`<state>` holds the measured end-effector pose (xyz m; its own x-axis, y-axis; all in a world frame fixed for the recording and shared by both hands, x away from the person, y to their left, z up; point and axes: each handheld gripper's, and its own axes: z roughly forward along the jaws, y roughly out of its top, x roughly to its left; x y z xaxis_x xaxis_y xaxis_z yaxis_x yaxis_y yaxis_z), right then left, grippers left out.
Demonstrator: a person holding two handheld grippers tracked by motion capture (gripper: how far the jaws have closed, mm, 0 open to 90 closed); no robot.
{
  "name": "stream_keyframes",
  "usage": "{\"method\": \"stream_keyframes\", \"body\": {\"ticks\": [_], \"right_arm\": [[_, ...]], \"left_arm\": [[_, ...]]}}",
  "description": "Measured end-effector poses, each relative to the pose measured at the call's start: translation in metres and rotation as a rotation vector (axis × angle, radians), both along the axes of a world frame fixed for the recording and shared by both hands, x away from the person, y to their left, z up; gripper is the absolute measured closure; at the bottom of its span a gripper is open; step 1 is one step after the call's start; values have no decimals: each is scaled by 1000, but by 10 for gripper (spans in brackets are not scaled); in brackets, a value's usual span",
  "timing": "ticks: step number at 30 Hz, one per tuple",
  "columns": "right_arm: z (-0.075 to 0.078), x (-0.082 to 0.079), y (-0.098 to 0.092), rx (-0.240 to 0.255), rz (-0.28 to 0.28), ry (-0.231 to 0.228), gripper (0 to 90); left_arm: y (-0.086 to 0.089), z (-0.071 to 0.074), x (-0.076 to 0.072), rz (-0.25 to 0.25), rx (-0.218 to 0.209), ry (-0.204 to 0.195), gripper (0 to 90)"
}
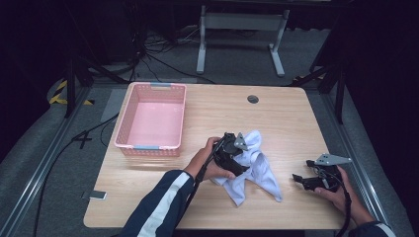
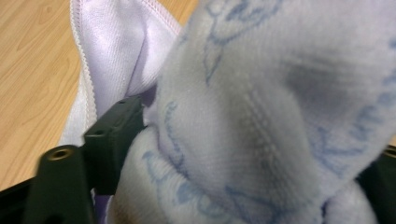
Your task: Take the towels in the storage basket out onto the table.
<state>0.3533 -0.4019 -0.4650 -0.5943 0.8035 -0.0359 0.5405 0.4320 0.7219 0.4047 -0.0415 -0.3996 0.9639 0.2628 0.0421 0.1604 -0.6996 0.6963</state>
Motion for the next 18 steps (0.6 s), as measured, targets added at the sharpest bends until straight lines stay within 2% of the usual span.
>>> {"method": "stream_keyframes", "body": {"ticks": [1, 2, 3, 4, 6, 8, 10, 11, 13, 14, 15, 16, 17, 18], "right_arm": [[1, 0, 1, -4, 3, 2, 153], [1, -1, 3, -5, 5, 8, 156], [1, -1, 3, -5, 5, 8, 156], [3, -3, 9, -13, 45, 16, 187], [4, -4, 11, -8, 58, 18, 196], [10, -6, 15, 31, 94, 12, 210], [20, -11, 24, 97, 141, -13, 221], [24, -13, 30, 106, 173, -26, 223], [29, -18, 45, 110, 235, -39, 228], [30, -20, 60, 107, 285, -39, 227], [30, -21, 68, 104, 310, -32, 227], [29, -21, 76, 87, 324, -30, 229], [29, -21, 76, 87, 324, -30, 229], [27, -19, 83, 68, 335, -29, 235]], "left_arm": [[5, 3, -3, 5, -10, 1, 206], [12, 6, -7, 7, -12, -18, 198], [12, 6, -7, 7, -12, -18, 189], [20, 9, -13, 21, -30, -26, 184], [34, 14, -21, 38, -38, -44, 186], [49, 17, -29, 56, -57, -55, 182], [63, 17, -38, 86, -64, -69, 175], [69, 15, -42, 87, -58, -74, 165], [76, 8, -49, 96, -49, -49, 166], [80, -4, -55, 96, -40, -27, 166], [80, -11, -57, 101, -25, -20, 170], [80, -20, -59, 107, -13, -10, 183], [80, -20, -59, 107, -13, -10, 205], [80, -30, -59, 111, 12, 13, 205]]}}
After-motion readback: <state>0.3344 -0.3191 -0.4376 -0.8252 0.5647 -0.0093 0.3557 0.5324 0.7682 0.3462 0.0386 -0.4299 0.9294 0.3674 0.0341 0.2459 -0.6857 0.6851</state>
